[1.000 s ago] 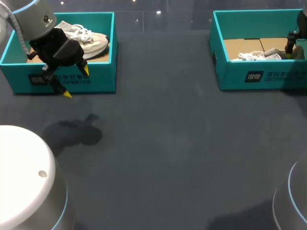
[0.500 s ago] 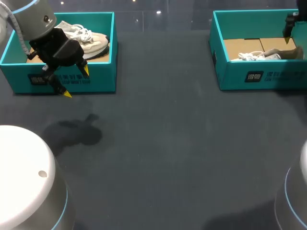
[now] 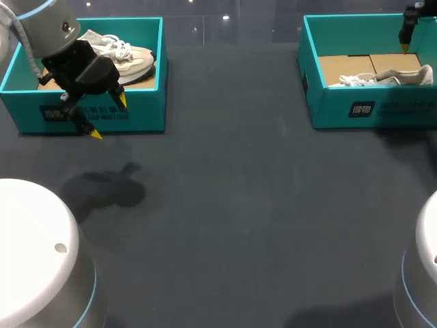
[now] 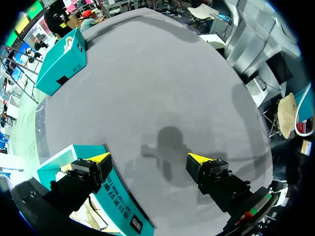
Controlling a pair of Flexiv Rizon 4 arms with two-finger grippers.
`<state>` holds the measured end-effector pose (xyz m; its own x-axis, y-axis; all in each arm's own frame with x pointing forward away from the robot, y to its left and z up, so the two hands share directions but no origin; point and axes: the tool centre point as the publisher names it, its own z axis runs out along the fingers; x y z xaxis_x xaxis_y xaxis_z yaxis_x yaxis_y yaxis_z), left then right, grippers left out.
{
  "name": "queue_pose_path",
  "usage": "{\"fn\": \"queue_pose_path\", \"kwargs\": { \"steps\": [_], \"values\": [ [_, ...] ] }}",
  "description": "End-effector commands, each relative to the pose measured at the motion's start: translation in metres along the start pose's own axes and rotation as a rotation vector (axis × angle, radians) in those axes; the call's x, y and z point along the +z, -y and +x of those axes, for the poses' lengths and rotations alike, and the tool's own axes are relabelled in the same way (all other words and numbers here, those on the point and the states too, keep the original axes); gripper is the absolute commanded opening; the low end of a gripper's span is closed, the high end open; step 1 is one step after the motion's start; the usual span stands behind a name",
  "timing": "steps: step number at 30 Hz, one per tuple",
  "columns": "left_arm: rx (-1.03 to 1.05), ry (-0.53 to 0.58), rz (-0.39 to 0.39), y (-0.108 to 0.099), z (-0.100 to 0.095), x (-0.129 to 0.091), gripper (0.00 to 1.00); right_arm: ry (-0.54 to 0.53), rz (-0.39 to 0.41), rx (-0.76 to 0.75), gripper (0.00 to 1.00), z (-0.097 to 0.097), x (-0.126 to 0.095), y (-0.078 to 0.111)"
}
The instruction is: Take the shoe out of the shoebox, open the shoe tongue, remove and reinsert the insole, then place the shoe into the shoebox
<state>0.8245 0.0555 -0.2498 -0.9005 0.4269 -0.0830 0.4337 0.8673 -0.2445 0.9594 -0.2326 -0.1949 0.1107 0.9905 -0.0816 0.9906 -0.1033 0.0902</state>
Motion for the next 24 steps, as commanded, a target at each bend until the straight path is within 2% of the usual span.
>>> {"fn": "queue_pose_path", "kwargs": {
  "steps": [1,7,13,21,24],
  "values": [
    [0.001,-0.001,-0.002,0.0,0.0,0.0,1.0,0.006,-0.029,-0.008,1.0,0.005,-0.018,0.028],
    [0.001,-0.001,-0.002,0.0,0.0,0.0,1.0,0.011,-0.031,-0.028,1.0,0.009,-0.027,0.055],
    [0.001,-0.001,-0.002,0.0,0.0,0.0,1.0,-0.014,-0.027,-0.072,1.0,0.008,-0.029,0.074],
    [0.001,-0.001,-0.002,0.0,0.0,0.0,1.0,-0.014,-0.027,-0.072,1.0,0.008,-0.029,0.074],
    [0.066,0.004,0.03,-0.011,-0.007,-0.008,1.0,-0.014,-0.027,-0.072,1.0,0.008,-0.029,0.074]
  ]
}}
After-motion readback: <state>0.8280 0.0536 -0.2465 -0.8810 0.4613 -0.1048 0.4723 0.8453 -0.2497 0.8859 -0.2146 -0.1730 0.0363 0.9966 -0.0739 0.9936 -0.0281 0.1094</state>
